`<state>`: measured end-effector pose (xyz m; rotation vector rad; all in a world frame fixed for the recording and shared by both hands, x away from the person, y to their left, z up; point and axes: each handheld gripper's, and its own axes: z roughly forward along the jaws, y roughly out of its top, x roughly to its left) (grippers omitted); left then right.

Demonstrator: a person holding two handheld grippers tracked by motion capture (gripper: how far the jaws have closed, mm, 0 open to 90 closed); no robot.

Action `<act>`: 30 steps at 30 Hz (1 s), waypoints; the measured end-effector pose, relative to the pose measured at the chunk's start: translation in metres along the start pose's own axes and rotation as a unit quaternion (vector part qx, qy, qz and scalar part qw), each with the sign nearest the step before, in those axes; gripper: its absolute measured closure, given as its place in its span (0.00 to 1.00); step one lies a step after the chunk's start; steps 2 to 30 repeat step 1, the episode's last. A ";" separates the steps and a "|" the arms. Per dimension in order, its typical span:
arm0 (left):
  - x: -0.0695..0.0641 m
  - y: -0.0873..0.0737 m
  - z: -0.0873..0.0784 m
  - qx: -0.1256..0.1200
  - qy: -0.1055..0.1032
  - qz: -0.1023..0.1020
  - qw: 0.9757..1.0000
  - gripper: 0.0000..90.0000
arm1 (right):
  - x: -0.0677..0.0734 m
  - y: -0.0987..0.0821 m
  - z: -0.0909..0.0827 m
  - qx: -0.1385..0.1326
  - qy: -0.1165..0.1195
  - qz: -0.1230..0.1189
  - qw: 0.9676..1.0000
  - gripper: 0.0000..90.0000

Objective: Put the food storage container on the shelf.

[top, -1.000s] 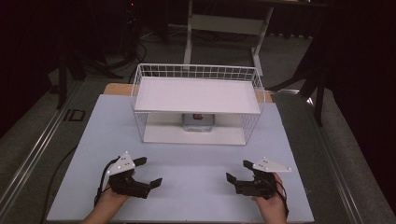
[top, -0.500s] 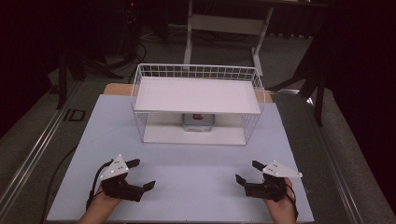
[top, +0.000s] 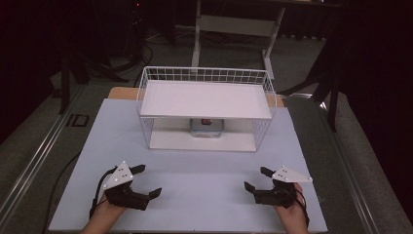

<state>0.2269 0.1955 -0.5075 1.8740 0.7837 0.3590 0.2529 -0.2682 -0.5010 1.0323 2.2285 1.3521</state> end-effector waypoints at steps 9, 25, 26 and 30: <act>-0.001 0.000 0.000 0.001 -0.002 0.001 1.000 0.03 | 0.000 0.000 0.000 0.000 -0.001 -0.002 1.000 0.16; -0.001 0.000 0.000 0.001 -0.002 0.001 1.000 0.03 | 0.000 0.000 0.000 0.000 -0.001 -0.002 1.000 0.16; -0.001 0.000 0.000 0.001 -0.002 0.001 1.000 0.03 | 0.000 0.000 0.000 0.000 -0.001 -0.002 1.000 0.16; -0.001 0.000 0.000 0.001 -0.002 0.001 1.000 0.03 | 0.000 0.000 0.000 0.000 -0.001 -0.002 1.000 0.16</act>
